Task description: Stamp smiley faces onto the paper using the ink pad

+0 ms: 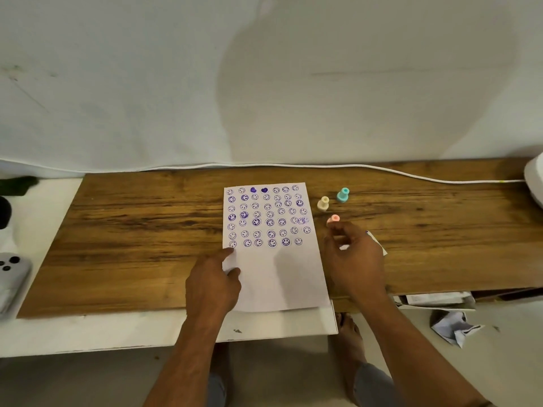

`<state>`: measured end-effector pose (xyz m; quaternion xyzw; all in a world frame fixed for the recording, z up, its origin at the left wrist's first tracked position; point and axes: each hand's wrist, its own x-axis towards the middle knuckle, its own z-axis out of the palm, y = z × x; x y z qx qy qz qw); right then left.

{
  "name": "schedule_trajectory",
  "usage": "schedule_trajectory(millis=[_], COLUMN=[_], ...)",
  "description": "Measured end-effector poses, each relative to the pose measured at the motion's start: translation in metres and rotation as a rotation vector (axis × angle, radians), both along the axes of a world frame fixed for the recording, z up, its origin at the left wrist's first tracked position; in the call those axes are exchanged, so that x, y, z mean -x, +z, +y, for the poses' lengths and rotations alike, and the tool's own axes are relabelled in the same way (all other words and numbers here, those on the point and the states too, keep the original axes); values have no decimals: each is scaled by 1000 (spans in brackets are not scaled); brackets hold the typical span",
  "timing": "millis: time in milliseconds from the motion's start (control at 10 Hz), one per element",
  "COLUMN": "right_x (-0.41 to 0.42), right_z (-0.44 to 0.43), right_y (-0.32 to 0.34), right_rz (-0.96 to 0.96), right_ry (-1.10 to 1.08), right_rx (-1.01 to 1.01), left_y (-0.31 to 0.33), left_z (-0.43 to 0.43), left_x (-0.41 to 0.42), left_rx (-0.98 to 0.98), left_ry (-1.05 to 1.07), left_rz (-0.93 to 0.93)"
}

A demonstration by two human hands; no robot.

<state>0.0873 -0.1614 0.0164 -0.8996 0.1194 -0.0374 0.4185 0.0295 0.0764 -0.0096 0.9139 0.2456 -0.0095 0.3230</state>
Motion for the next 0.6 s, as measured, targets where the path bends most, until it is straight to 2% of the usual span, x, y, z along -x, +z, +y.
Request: schedule_trajectory(millis=[100,200,300,500,600], right_x=[-12,-37,-44,-31,-29], right_z=[3,13,15,3,3], right_y=[16,41,41,32,42], right_rz=[-216,-381,-353,-242,-270], right_ry=[172,335,429,453,443], right_rx=[208,536,682,771,757], left_y=[1,1,-1,1,12], left_z=[-2,-6,-10,-15,-17], left_x=[2,6,8,15,9], left_rx=[-58,-72,-76,-111,-189], left_ry=[-6,1,9,-29,-34], left_rz=[20,28,17,45,19])
